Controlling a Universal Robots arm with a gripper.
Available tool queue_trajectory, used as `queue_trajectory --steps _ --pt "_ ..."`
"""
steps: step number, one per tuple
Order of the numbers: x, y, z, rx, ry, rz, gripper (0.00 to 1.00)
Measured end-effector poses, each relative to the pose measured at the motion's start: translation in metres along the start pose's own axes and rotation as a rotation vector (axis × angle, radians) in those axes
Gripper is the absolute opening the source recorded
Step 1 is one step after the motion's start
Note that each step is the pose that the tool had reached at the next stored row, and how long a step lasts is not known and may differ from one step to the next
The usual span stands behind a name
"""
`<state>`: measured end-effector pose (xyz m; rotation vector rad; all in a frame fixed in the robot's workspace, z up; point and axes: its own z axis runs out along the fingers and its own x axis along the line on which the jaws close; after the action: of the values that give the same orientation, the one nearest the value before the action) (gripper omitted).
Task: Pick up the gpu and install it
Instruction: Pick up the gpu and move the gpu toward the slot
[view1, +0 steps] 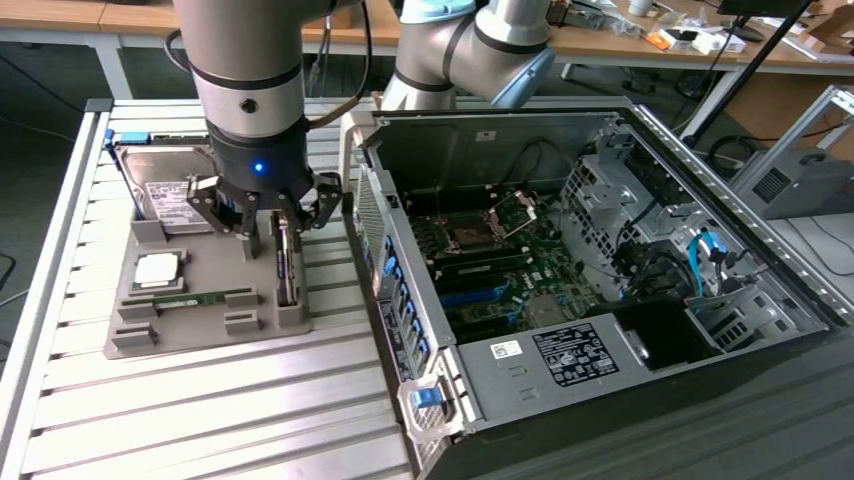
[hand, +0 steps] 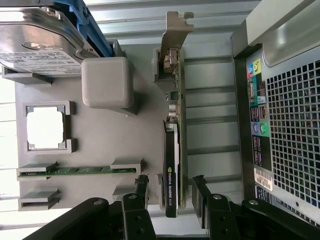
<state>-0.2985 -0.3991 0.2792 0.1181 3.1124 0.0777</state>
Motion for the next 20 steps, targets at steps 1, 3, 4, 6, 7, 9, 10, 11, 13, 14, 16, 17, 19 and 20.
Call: queue_trajectory --steps 1,3,4,6,7,9,10,11,13,14,16,17,19,20 --pt "0.0 0.0 0.0005 -0.0001 -0.0001 0.0 0.48" --pt "0.0 -0.0001 0.0014 0.0001 0.0001 0.0 0.48" --pt "0.0 -0.0001 0.0019 0.0 0.0 0.0 0.48" --pt "0.0 -0.0001 0.0028 0.0002 0.0001 0.0 0.48" --pt "0.0 0.0002 0.0031 0.0002 0.0002 0.0 0.48" --pt "0.0 0.0021 0.0041 0.0001 0.0 0.0 0.48" --pt "0.0 0.0036 0.0045 0.0001 0.0001 0.0 0.48" --pt "-0.002 0.0074 0.0054 0.0001 0.0 0.0 0.48" --pt "-0.005 0.0125 0.0069 0.0018 0.0 0.0 0.48" --pt "-0.006 0.0147 0.0076 0.0023 -0.0001 0.0 0.48" --pt "-0.007 0.019 0.0085 0.004 -0.0001 0.0 0.48" --pt "-0.006 0.0229 0.0094 0.0054 -0.0003 -0.001 0.48" --pt "-0.006 0.0297 0.0111 0.0084 -0.0004 -0.001 0.48" --pt "-0.006 0.0314 0.0117 0.009 -0.0005 -0.002 0.48"
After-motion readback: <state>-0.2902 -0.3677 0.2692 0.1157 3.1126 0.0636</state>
